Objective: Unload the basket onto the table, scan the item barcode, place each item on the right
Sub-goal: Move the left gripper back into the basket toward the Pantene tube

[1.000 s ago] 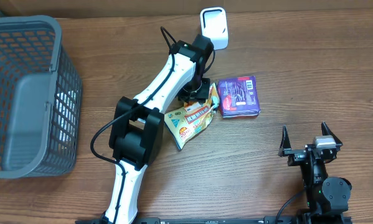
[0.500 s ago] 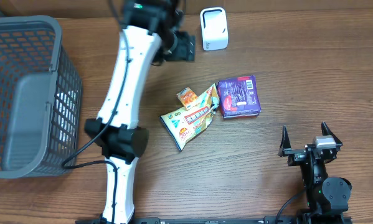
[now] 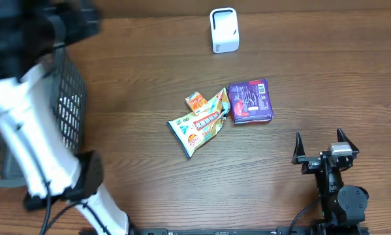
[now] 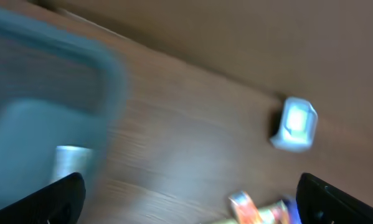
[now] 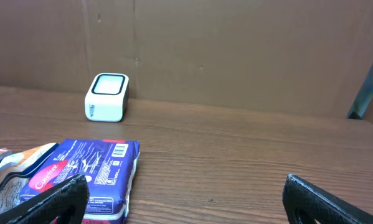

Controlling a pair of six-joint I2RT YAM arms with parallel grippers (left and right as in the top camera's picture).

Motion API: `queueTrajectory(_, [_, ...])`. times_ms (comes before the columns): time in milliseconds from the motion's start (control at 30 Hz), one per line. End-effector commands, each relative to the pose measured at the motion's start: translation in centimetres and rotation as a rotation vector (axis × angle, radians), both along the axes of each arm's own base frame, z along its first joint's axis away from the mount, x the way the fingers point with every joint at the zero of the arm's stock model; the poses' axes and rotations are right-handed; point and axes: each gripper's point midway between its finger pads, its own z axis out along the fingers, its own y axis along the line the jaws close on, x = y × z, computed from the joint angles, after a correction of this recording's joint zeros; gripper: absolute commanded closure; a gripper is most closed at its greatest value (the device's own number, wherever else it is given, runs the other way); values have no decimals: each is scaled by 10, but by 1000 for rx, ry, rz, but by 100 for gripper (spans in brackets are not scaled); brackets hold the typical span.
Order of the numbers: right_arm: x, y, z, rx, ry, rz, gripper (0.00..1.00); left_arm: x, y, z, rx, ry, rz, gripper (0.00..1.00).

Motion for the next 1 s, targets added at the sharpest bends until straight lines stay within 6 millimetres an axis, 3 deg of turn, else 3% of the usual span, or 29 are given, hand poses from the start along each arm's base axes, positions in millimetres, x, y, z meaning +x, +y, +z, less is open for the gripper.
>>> queueTrajectory(0, [0,0,-2,-4,-5,-1,0,-37,40,31,30,-82,79,0])
queueTrajectory(167, [0,0,-2,-4,-5,-1,0,-51,90,14,5,-24,212,0])
queueTrajectory(367, [0,0,-2,-4,-5,-1,0,-74,159,-49,25,221,428,0])
queueTrajectory(533, [0,0,-2,-4,-5,-1,0,-88,191,-103,-49,367,446,0])
queueTrajectory(700, [0,0,-2,-4,-5,-1,0,-89,198,-161,-161,462,379,0])
queueTrajectory(967, [0,0,-2,-4,-5,-1,0,-85,180,-258,-279,617,218,0])
